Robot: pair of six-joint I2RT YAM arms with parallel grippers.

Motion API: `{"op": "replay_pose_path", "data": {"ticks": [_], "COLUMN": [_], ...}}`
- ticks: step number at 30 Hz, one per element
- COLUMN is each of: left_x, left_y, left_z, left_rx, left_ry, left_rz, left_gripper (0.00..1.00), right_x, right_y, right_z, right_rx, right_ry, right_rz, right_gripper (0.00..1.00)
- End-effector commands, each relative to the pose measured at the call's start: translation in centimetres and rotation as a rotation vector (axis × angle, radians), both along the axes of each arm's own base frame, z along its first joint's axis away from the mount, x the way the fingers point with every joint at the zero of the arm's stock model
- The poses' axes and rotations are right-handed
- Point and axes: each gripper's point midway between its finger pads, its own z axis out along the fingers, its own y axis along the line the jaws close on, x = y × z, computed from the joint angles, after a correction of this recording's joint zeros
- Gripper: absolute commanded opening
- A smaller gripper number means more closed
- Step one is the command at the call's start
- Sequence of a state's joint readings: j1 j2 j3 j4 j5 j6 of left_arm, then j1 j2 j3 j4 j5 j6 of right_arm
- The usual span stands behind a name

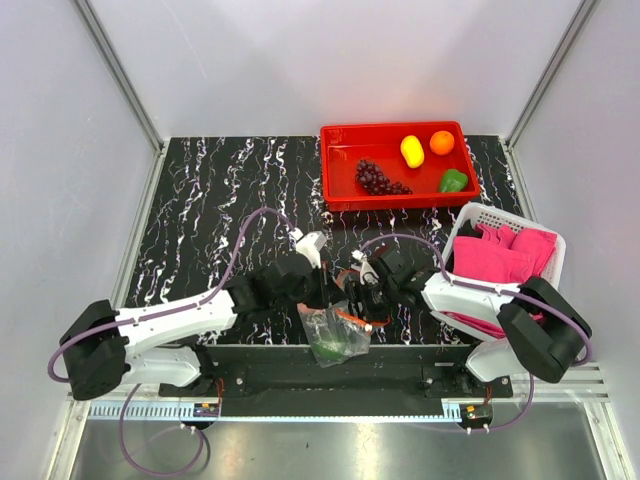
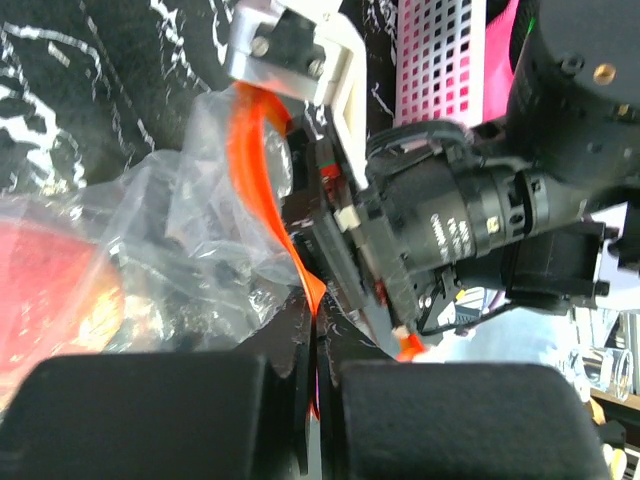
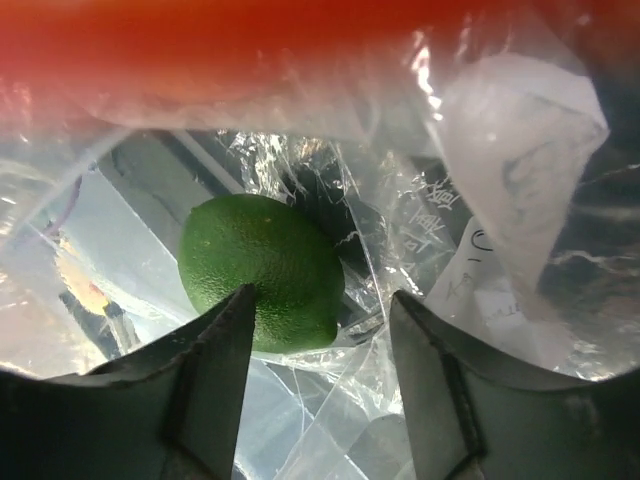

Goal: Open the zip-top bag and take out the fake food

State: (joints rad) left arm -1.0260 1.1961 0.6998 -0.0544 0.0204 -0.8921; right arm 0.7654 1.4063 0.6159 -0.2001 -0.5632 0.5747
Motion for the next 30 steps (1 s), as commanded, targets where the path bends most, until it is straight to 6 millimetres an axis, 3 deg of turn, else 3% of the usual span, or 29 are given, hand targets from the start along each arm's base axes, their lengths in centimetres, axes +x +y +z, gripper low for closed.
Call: {"op": "replay_pose_path", "data": {"ticks": [1,5,9,12,13,14,16,18,19,25,30], "left_x": [-0.3,-0.5,-0.1,1.0,1.3,1.7,2.1,2.8,3.3,3.9,3.9], "left_y": [0.7,2.6,2.9,1.7,0.8,0.1,-1.4,-2.8,-3.5,-6.6,-6.8], "left_z": [0.7,-0.2,2.3,5.3,7.7,7.2,9.8,9.7,11.0,11.5,10.3], "left_rx": [-0.075,-0.033,-0.069,-0.074,-0.098,-0.066,-0.101,-0.088,-0.104,-0.099,-0.082], "left_ry": [-0.020,-0.015,-0.075,-0.142,-0.169,-0.173,-0.204,-0.205,-0.228,-0.224,-0.204], "left_rz": [0.030,0.070,0.079,0.054,0.037,0.017,-0.015,-0.032,-0.035,-0.107,-0.113], "left_gripper": [0.00,0.00,0.00,0.00,0.00,0.00,0.00,0.00,0.00,0.00,0.00], "right_x": [-0.4,1.7,3.4,5.1,5.7,6.1,7.2,7.9,8.4,10.0,11.2], "right_y": [0.7,0.6,1.5,2.2,2.4,2.6,3.0,3.5,3.6,2.9,1.1], "right_z": [0.6,2.1,4.4,6.1,6.7,7.2,8.6,9.5,10.0,9.6,8.6], "right_rx": [0.044,0.004,0.034,0.055,0.061,0.073,0.101,0.125,0.127,0.087,0.058], "right_ry": [-0.016,-0.118,-0.164,-0.192,-0.208,-0.215,-0.242,-0.257,-0.274,-0.303,-0.371], "right_rz": [0.041,-0.002,-0.071,-0.154,-0.183,-0.199,-0.255,-0.277,-0.294,-0.386,-0.435], "right_gripper": [0.67,0.75,0.77,0.75,0.74,0.72,0.70,0.67,0.66,0.48,0.47]}}
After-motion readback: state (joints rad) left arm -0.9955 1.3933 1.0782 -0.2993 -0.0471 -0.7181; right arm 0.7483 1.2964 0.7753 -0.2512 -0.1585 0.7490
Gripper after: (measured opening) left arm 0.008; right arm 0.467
